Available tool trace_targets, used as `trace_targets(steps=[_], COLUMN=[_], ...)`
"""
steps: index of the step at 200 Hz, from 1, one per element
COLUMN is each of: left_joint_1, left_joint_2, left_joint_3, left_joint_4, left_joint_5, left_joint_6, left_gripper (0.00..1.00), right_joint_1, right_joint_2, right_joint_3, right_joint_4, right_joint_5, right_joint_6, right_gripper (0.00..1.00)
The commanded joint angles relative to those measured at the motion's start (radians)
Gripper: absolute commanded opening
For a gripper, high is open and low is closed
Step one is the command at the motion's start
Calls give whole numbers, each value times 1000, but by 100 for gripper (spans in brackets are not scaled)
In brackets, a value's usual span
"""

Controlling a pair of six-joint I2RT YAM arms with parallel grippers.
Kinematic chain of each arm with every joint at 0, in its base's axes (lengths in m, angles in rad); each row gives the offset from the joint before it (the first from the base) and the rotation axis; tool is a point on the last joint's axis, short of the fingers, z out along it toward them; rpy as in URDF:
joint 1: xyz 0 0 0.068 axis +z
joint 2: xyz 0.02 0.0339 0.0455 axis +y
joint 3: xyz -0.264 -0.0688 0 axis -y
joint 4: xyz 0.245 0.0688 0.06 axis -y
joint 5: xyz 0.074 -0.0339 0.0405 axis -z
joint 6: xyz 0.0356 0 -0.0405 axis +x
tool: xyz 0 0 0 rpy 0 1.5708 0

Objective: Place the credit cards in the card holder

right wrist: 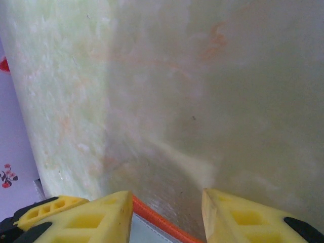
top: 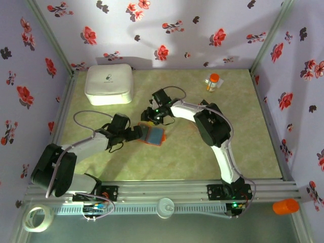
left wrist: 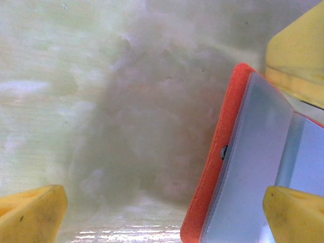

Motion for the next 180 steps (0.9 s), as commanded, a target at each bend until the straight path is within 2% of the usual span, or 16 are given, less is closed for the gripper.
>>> trace_targets(steps=[1, 58, 107, 152, 180], left_joint_1=[-9, -16, -20, -22, -23], left_joint_2=[-19, -16, -8, -9, -8], left_joint_3=[18, 23, 22, 10, 11], left_joint_4=[-5, -5, -4, 2, 4], left_joint_5=[-7, -10, -12, -12, -11], left_joint_6=[-17, -20, -22, -24, -24], left_gripper=[100, 100, 100, 100, 100], right_joint_1=[19, 42, 34, -17, -47], right_joint_2=[23, 21, -22, -163, -272], right_joint_3=[51, 43, 40, 3, -38], right_joint_4=[-54, -74, -89, -147, -279], right_joint_5=[-64, -96, -69, 30, 169], right_joint_6=[-49, -83, -94, -139, -248], right_gripper=[41, 38, 39, 42, 42])
